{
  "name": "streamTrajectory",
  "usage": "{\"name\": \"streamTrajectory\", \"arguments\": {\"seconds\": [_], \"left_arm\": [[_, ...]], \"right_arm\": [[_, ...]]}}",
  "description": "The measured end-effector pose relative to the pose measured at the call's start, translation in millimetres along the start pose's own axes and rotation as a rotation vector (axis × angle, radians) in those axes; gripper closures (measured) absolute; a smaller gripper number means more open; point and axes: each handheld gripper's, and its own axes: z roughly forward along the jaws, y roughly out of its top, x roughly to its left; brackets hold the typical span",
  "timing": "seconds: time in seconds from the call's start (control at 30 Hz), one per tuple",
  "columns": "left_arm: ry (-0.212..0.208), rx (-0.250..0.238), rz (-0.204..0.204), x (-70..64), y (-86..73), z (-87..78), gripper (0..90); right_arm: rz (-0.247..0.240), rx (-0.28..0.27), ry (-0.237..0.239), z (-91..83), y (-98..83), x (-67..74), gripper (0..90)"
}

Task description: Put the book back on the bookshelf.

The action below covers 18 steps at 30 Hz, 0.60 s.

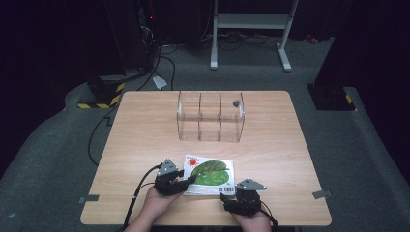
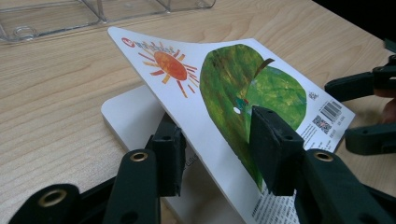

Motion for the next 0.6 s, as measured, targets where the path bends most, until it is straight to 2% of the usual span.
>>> {"name": "streamTrajectory", "arguments": {"seconds": [0.17, 0.3, 0.33, 0.37, 0.6], "left_arm": [[0.024, -0.01, 0.05, -3.2, -1.4, -0.1, 56.4], [0.037, -0.017, 0.079, -6.1, -1.2, -0.7, 56.4], [0.044, -0.02, 0.096, -7.8, -0.7, -1.5, 56.4], [0.044, -0.02, 0.096, -7.8, -0.7, -1.5, 56.4], [0.071, -0.033, 0.166, -12.5, -0.1, -3.0, 56.6]], "right_arm": [[0.006, -0.031, -0.004, -3.7, 1.3, -3.9, 31.2], [0.007, -0.026, 0.012, -2.9, 2.4, -6.5, 33.4], [-0.002, -0.034, 0.019, -3.2, 2.3, -7.1, 36.3], [-0.002, -0.034, 0.019, -3.2, 2.3, -7.1, 36.3], [0.006, -0.046, 0.025, -4.3, 2.2, -9.3, 37.4]]}}
